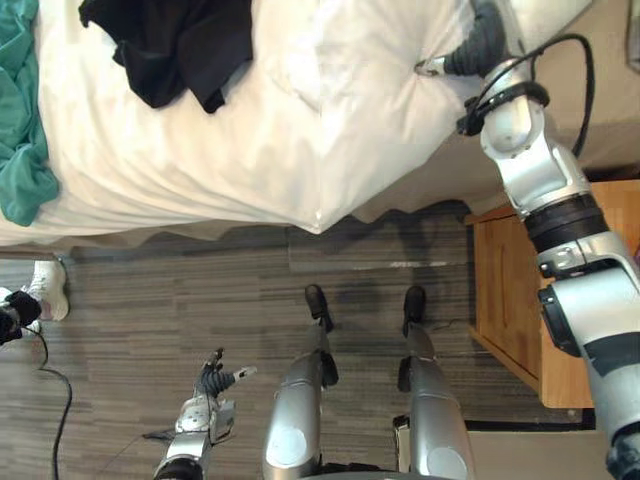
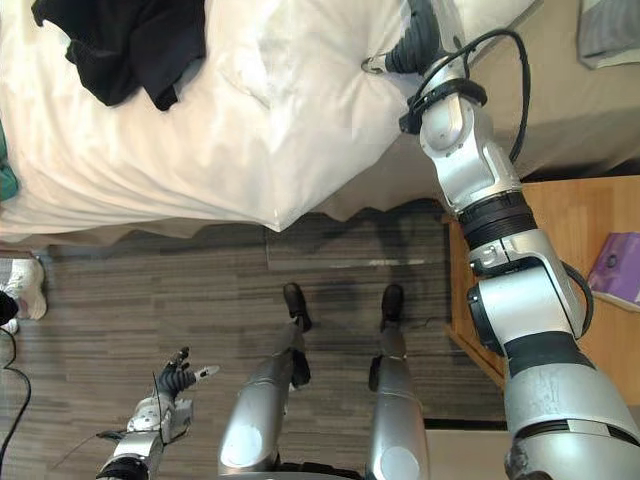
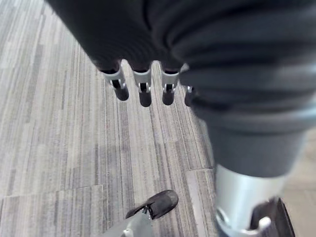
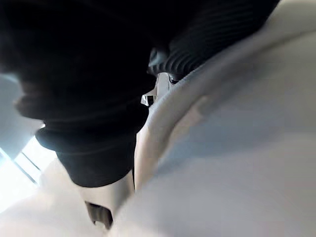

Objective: Tidy the bed and pick cloth on bed and put in laundry

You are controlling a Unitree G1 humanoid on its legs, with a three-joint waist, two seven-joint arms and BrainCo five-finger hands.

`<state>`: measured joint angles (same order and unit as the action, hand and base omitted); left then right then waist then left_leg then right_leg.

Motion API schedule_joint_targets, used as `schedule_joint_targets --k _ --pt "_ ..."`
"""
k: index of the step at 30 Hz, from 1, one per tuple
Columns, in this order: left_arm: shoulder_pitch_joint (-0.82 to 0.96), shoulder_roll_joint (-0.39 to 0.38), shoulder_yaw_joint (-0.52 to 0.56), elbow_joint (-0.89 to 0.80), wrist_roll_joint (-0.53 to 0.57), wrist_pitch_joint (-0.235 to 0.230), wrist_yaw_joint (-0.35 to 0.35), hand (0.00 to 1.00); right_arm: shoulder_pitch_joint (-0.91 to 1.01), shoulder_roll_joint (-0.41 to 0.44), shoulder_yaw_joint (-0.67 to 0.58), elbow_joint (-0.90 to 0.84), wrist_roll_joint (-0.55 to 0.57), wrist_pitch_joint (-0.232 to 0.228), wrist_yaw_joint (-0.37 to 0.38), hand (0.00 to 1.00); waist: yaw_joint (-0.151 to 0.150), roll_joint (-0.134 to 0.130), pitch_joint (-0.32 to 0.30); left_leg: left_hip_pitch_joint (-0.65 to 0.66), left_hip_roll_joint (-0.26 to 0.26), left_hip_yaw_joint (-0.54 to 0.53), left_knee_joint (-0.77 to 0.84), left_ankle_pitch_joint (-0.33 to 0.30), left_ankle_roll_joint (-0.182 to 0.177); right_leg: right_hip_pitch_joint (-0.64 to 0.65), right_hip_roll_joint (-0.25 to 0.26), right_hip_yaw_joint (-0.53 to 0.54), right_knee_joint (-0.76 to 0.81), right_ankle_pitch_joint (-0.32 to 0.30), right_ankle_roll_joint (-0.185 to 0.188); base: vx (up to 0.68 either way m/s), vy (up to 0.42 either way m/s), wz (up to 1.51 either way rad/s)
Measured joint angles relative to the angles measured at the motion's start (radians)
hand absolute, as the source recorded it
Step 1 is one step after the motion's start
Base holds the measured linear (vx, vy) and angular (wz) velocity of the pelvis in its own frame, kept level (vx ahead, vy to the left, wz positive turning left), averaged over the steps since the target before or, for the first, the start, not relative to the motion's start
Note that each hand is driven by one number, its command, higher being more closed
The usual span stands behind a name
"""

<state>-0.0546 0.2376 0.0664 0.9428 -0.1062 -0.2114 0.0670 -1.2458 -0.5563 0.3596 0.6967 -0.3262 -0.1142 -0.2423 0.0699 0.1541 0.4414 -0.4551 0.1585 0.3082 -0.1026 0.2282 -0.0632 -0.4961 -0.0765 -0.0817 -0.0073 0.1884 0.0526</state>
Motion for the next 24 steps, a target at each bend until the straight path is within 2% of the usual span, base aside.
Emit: schedule_joint_targets --k 7,9,12,14,15,17,18,19,20,21,24 --pt "-0.002 0.001 -0.033 0.000 -0.009 -0.006 -0.002 0.00 -0.020 -0.008 0.034 0.074 -0.040 -0.016 0.007 1.00 0.001 0.004 0.001 0.020 0.001 -0.001 0.000 0.000 0.000 0.017 0.001 0.002 0.004 -0.001 0.000 0.00 0.000 0.00" --pt "-0.001 -0.002 -0.033 -0.001 -0.009 -0.006 -0.002 0.00 0.031 -0.014 0.012 0.062 -0.040 -0.016 0.009 1.00 0.002 0.004 0.001 0.050 0.001 -0.003 0.000 0.000 0.000 0.048 0.003 0.000 0.004 -0.004 0.003 -0.01 -0.010 0.07" --pt "-0.002 -0.021 -0.031 -0.002 -0.007 -0.002 -0.002 0.00 0.240 0.000 -0.099 -0.061 -0.040 -0.011 0.009 1.00 -0.001 -0.006 -0.003 0.118 -0.001 -0.001 0.000 -0.013 0.003 0.119 0.004 0.000 0.007 -0.030 0.015 -0.02 -0.027 0.05" --pt "0.008 -0.025 -0.020 0.002 0.013 0.013 -0.001 0.00 0.364 0.051 -0.148 -0.112 -0.039 -0.006 0.006 1.00 -0.010 -0.045 -0.024 0.148 -0.001 0.016 0.000 -0.027 -0.001 0.136 0.003 0.023 0.006 -0.035 0.015 -0.02 -0.039 -0.22" --pt "0.019 -0.036 -0.013 0.003 0.021 0.021 -0.001 0.00 0.450 0.091 -0.188 -0.126 -0.038 -0.005 0.005 1.00 -0.027 -0.075 -0.040 0.172 -0.003 0.028 0.000 -0.030 -0.002 0.153 0.004 0.032 0.007 -0.043 0.020 0.00 -0.036 -0.19" --pt "0.021 -0.056 -0.012 0.011 0.031 0.036 0.000 0.00 0.529 0.118 -0.228 -0.132 -0.038 -0.001 0.002 1.00 -0.037 -0.097 -0.054 0.198 -0.004 0.035 0.000 -0.040 -0.002 0.175 0.004 0.037 0.009 -0.050 0.021 0.01 -0.033 -0.13" --pt "0.025 -0.073 -0.012 0.015 0.043 0.042 0.000 0.00 0.574 0.134 -0.254 -0.132 -0.038 0.000 -0.001 0.00 -0.035 -0.116 -0.068 0.217 -0.004 0.053 0.000 -0.051 -0.006 0.187 0.004 0.050 0.009 -0.052 0.021 0.03 -0.040 -0.25" --pt "0.029 -0.092 -0.012 0.023 0.060 0.052 -0.001 0.00 0.610 0.150 -0.275 -0.133 -0.037 0.000 -0.001 0.00 -0.034 -0.133 -0.092 0.235 -0.006 0.062 0.000 -0.058 -0.003 0.198 0.004 0.063 0.007 -0.055 0.022 0.03 -0.029 -0.24" --pt "0.031 -0.101 -0.012 0.030 0.065 0.055 0.000 0.00 0.626 0.157 -0.285 -0.133 -0.036 0.000 -0.001 0.00 -0.035 -0.138 -0.105 0.244 -0.007 0.066 0.000 -0.061 -0.004 0.206 0.004 0.066 0.007 -0.057 0.024 0.06 -0.030 -0.11" --pt "0.035 -0.112 -0.012 0.041 0.082 0.064 0.000 0.00 0.672 0.171 -0.309 -0.136 -0.028 -0.001 0.000 0.00 -0.035 -0.143 -0.127 0.270 -0.009 0.078 0.000 -0.068 -0.003 0.232 0.002 0.068 0.007 -0.068 0.033 0.06 -0.019 0.00" --pt "0.050 -0.119 0.018 0.047 0.101 0.083 0.000 0.00 0.750 0.222 -0.373 -0.133 0.006 -0.002 0.001 0.00 -0.034 -0.146 -0.169 0.314 -0.016 0.082 0.000 -0.088 -0.006 0.272 -0.004 0.072 0.008 -0.085 0.030 0.13 -0.018 -0.02"
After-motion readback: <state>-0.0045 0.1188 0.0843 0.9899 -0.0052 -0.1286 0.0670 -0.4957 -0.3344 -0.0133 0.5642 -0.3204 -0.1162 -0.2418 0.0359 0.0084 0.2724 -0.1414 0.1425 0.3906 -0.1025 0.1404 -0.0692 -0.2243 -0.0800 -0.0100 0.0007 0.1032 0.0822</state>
